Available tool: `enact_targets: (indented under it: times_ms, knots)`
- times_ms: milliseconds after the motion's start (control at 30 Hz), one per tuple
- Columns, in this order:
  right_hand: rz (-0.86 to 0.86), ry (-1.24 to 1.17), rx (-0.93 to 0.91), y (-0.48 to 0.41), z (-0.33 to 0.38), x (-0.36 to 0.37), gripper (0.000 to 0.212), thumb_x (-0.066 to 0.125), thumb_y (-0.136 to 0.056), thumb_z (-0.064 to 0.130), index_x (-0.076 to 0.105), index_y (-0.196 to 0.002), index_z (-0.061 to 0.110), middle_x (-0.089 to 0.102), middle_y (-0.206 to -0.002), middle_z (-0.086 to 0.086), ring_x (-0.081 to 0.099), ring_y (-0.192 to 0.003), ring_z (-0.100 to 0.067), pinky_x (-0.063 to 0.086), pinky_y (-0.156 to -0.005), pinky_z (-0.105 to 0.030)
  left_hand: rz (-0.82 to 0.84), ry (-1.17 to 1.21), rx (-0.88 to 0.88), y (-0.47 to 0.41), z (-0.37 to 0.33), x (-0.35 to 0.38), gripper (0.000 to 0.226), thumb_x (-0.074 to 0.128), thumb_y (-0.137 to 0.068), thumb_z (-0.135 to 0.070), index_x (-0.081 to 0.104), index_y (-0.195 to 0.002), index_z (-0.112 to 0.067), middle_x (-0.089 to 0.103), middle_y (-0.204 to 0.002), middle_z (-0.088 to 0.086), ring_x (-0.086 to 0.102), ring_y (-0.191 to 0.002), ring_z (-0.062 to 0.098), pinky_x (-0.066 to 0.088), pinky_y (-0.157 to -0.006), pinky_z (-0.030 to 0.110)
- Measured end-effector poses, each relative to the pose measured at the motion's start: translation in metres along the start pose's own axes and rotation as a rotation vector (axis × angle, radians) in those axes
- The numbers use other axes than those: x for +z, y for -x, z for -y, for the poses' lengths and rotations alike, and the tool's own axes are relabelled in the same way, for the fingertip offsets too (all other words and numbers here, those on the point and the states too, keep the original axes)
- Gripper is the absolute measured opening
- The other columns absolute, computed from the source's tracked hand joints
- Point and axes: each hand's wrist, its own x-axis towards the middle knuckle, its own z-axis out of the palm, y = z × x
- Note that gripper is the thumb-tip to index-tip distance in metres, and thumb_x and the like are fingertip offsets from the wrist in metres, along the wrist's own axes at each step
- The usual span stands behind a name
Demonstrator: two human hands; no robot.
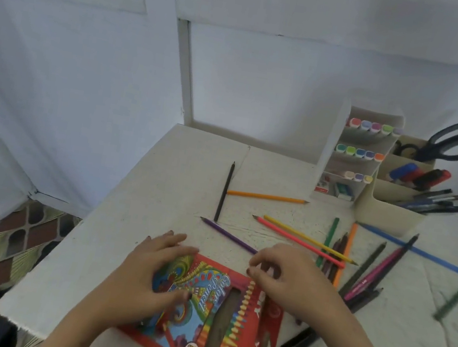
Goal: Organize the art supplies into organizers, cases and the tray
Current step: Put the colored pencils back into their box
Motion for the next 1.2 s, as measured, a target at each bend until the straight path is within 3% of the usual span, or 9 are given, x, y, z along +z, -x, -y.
enact_targets:
  times_ms: [133, 233, 367, 533, 733, 967, 1200]
  knots:
    - [-0.265, -0.034, 0.061, 0.006, -0.014, -0.01, 0.033, 0.046, -0.094, 0.043, 0.055, -0.123, 0.031, 0.052, -0.118, 0.014, 0.046, -0.105, 0.001, 0.037, -0.093, -0.022, -0.138, 0.07, 0.02, -0.032, -0.017, -0.011, 0.06, 0.049, -0.068, -0.072, 0.036, -0.125, -0.059, 0.023, -0.143, -0.03, 0.018, -0.134, -0.003, 0.02, -0.109, 0.034]
    - [-0.405, 0.036, 0.212, 0.019, -0.044, -0.025, 0.049, 0.033, -0.094, 0.052, 0.046, -0.135, 0.027, 0.047, -0.137, 0.004, 0.04, -0.126, -0.012, 0.031, -0.107, -0.04, -0.197, 0.106, 0.012, -0.075, -0.025, -0.015, 0.062, 0.052, -0.081, -0.066, 0.032, -0.138, -0.049, 0.02, -0.155, -0.011, 0.016, -0.142, 0.009, 0.019, -0.112, 0.038]
    - [-0.542, 0.089, 0.455, 0.051, -0.101, -0.047, 0.07, 0.016, -0.092, 0.062, 0.045, -0.138, 0.018, 0.045, -0.142, -0.009, 0.038, -0.132, -0.025, 0.032, -0.107, -0.048, -0.114, 0.019, -0.051, -0.131, -0.027, -0.008, 0.065, 0.048, -0.09, -0.055, 0.023, -0.147, -0.038, 0.012, -0.158, 0.005, 0.007, -0.146, 0.021, 0.011, -0.115, 0.044]
    - [-0.672, 0.097, 0.709, 0.1, -0.156, -0.07, 0.056, 0.028, -0.095, 0.049, 0.051, -0.132, 0.015, 0.05, -0.137, -0.015, 0.042, -0.127, -0.032, 0.033, -0.104, -0.049, -0.027, -0.222, -0.119, -0.174, -0.032, 0.008, 0.073, 0.034, -0.088, -0.065, 0.017, -0.15, -0.031, 0.013, -0.157, 0.014, 0.006, -0.145, 0.028, 0.003, -0.115, 0.051]
    - [-0.61, 0.141, 0.922, 0.14, -0.196, -0.089, 0.05, 0.031, -0.098, 0.042, 0.041, -0.141, 0.019, 0.037, -0.147, -0.014, 0.033, -0.134, -0.033, 0.025, -0.11, -0.049, 0.0, -0.191, -0.049, -0.182, -0.063, 0.033, 0.06, 0.039, -0.098, -0.046, 0.019, -0.15, -0.027, 0.001, -0.159, 0.01, -0.003, -0.146, 0.024, -0.006, -0.115, 0.044]
    - [-0.475, 0.231, 0.856, 0.139, -0.194, -0.08, 0.055, 0.027, -0.098, 0.044, 0.03, -0.147, 0.02, 0.025, -0.155, -0.005, 0.022, -0.142, -0.025, 0.019, -0.115, -0.046, 0.112, -0.179, -0.034, -0.172, -0.111, 0.072, 0.064, 0.043, -0.095, -0.049, 0.019, -0.15, -0.026, -0.009, -0.159, 0.009, -0.01, -0.146, 0.022, -0.008, -0.115, 0.039]
    - [-0.333, 0.257, 0.762, 0.121, -0.171, -0.059, 0.059, 0.014, -0.099, 0.048, 0.005, -0.152, 0.024, -0.002, -0.159, 0.0, -0.002, -0.146, -0.018, 0.0, -0.116, -0.048, 0.218, -0.093, -0.092, -0.151, -0.168, 0.109, 0.073, 0.044, -0.094, -0.05, 0.008, -0.151, -0.023, -0.019, -0.157, 0.008, -0.016, -0.145, 0.023, -0.007, -0.116, 0.038]
